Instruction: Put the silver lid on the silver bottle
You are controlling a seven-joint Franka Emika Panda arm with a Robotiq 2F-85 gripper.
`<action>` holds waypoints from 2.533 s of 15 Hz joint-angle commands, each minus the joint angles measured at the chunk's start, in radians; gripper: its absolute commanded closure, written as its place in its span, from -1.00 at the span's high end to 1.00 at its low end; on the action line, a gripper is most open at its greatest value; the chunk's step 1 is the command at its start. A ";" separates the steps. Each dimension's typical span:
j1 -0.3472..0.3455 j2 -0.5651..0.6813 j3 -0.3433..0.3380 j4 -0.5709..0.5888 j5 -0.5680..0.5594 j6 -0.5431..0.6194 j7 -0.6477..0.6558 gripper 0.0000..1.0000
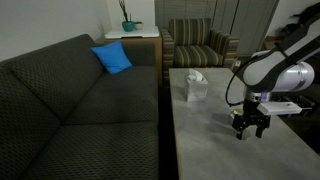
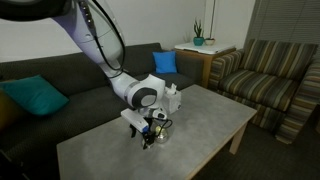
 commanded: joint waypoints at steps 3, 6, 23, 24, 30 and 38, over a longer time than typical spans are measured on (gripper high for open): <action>0.002 0.001 0.007 0.004 0.019 -0.088 0.017 1.00; 0.007 0.002 0.006 -0.005 0.016 -0.049 0.018 1.00; 0.261 -0.153 -0.137 -0.424 -0.017 0.453 0.341 1.00; 0.270 -0.145 -0.152 -0.433 -0.016 0.485 0.352 1.00; 0.234 -0.097 -0.194 -0.419 0.004 0.636 0.337 1.00; 0.023 -0.042 -0.051 -0.280 -0.036 0.687 0.110 1.00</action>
